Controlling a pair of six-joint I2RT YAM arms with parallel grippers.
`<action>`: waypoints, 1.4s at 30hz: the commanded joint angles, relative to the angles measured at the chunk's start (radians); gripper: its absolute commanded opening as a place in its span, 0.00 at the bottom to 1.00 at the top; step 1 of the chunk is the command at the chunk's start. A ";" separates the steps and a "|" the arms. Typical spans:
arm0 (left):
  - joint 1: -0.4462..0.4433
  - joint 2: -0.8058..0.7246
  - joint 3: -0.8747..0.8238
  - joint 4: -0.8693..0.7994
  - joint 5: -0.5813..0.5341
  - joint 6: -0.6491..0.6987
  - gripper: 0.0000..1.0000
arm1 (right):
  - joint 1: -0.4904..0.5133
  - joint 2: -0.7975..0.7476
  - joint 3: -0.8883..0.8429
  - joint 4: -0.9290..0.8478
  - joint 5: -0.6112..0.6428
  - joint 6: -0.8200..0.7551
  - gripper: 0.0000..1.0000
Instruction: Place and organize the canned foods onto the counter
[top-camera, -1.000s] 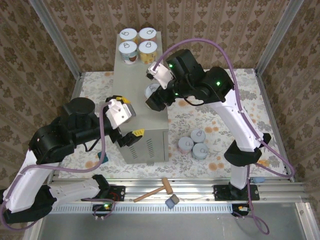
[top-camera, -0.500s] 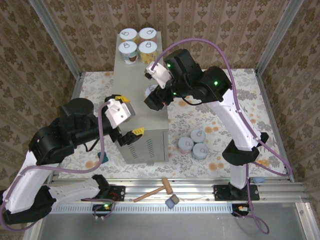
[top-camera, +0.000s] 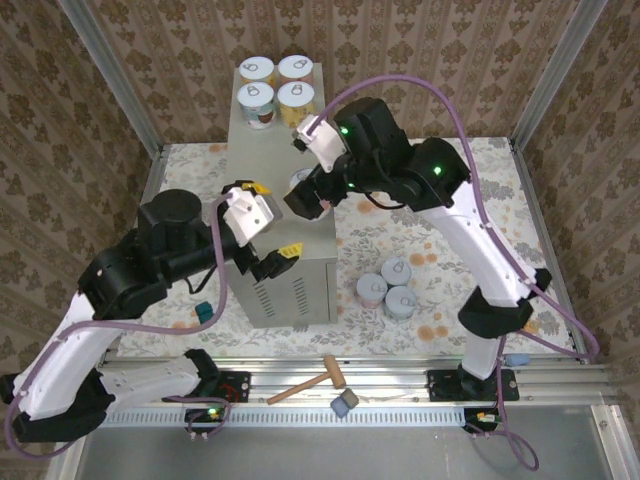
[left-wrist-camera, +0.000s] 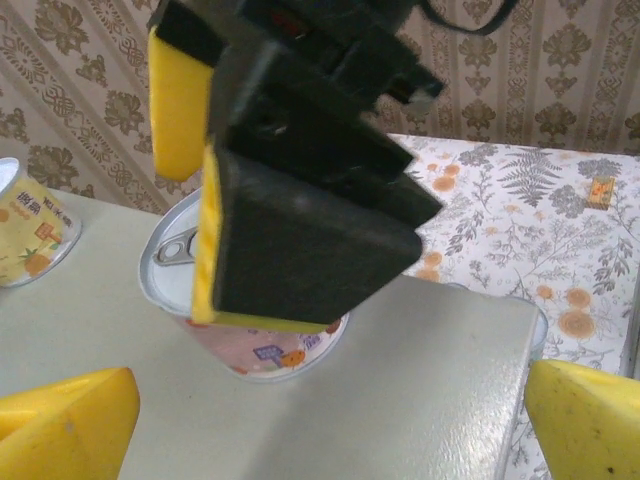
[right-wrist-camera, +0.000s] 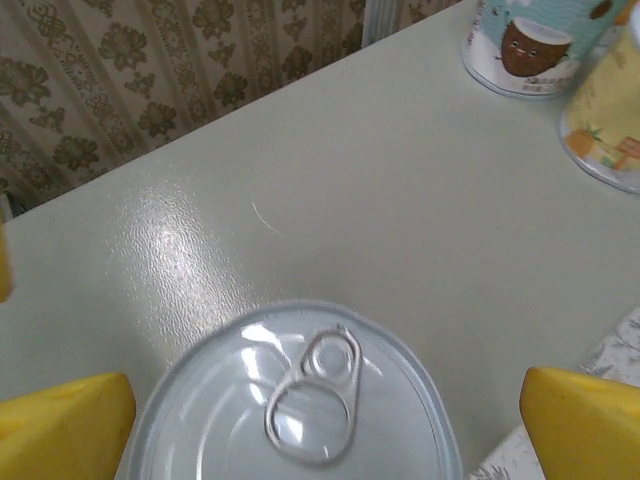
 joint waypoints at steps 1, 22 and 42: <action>0.029 0.022 -0.017 0.091 0.040 -0.060 1.00 | -0.005 -0.147 -0.129 0.107 0.084 0.015 1.00; 0.174 0.132 -0.076 0.288 0.184 -0.173 1.00 | -0.023 -0.669 -0.787 0.360 0.069 0.001 1.00; 0.278 0.155 -0.134 0.394 0.275 -0.220 0.88 | -0.018 -0.693 -0.889 0.439 -0.036 0.006 1.00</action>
